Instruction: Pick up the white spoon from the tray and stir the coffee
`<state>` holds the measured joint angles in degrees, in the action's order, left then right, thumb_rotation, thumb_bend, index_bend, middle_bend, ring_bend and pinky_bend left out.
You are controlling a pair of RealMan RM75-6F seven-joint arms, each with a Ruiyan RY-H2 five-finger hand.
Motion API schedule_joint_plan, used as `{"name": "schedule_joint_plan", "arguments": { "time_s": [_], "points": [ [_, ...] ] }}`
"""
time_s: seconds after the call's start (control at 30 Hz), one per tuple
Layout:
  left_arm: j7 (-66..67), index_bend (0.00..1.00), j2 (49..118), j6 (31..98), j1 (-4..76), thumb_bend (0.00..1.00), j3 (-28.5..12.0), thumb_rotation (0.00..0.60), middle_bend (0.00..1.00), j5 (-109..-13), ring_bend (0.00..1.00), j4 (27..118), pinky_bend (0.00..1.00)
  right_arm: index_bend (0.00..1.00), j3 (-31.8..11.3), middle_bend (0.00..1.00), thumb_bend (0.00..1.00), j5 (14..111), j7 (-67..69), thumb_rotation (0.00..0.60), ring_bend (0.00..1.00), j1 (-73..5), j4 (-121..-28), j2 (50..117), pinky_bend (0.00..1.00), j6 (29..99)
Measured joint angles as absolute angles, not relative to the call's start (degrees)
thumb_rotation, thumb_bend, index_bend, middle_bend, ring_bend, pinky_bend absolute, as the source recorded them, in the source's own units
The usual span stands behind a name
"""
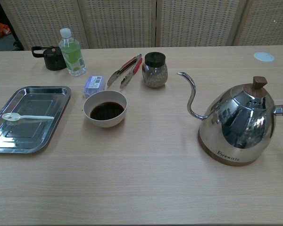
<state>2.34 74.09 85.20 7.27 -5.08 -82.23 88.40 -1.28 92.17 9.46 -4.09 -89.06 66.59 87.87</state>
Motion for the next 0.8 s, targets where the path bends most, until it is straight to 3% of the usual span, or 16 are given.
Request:
{"name": "schedule_joint_plan", "arguments": {
  "time_s": [0.23,0.6,0.8],
  "points": [
    [2.4,0.12,74.3,83.9,7.8,0.21,-4.6,0.6,0.0,-82.6,0.0,87.9,0.0,0.0,-1.3,0.0,0.0,92.0,9.5,0.6,0.0,-4.0,-89.4,66.4,0.0,88.0],
    [8.1,0.45,76.4,76.8,12.2,0.26,-5.4,0.6,0.0,-80.6,0.0,88.2,0.0,0.0,-1.6,0.0,0.0,91.8,11.2,0.6,0.0,-4.3,-89.6,66.0,0.0,87.6],
    [15.3,0.48,78.0,72.3,15.6,0.27,-6.6,0.6,0.0,-77.6,0.0,89.4,0.0,0.0,-1.0,0.0,0.0,92.5,12.2,0.6,0.0,-4.8,-89.8,66.0,0.0,86.6]
  ]
}}
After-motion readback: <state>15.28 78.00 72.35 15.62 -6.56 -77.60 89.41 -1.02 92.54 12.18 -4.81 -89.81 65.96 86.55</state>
